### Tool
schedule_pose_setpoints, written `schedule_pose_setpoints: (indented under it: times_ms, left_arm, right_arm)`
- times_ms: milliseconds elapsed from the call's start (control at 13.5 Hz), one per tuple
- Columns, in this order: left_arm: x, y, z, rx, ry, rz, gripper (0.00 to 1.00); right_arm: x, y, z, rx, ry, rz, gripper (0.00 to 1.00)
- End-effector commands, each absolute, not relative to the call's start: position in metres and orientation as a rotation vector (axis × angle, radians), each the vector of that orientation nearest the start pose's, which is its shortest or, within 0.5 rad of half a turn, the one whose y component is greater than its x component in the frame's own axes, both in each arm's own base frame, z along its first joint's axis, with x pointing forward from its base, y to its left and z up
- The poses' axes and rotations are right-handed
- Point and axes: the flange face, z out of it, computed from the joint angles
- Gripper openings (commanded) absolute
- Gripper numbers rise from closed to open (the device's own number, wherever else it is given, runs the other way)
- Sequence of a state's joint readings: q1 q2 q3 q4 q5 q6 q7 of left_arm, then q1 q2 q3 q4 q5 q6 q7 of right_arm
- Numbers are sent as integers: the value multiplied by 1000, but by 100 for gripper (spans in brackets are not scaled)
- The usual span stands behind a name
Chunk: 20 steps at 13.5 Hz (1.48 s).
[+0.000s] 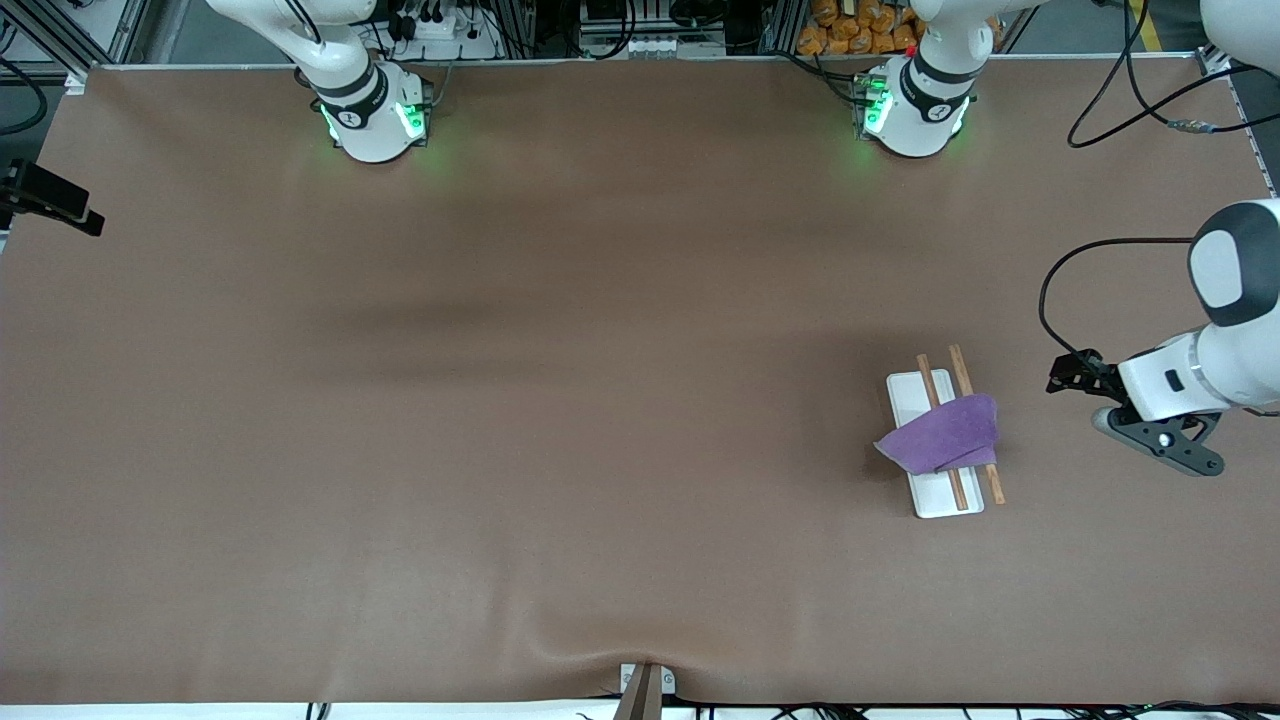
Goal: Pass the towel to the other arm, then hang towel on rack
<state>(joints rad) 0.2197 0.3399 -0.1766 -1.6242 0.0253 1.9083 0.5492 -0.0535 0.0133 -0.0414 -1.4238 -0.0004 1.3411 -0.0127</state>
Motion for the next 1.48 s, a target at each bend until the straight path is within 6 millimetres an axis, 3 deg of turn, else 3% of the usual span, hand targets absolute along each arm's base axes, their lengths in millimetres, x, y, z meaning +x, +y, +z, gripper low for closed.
schedule_pose_setpoints:
  times_ms: [0, 371, 965, 1410]
  left_arm:
    - [645, 36, 482, -3080, 758, -77, 100]
    - [634, 10, 543, -3139, 404, -156, 100]
    - [608, -36, 594, -3163, -194, -152, 100]
    - [591, -33, 632, -3151, -232, -111, 100]
  right_arm:
    - [524, -50, 674, -3131, 110, 139, 100]
    - [524, -53, 674, -3129, 117, 137, 100]
    - [524, -53, 678, -3130, 117, 122, 100]
    - [527, -52, 676, -3129, 117, 120, 100]
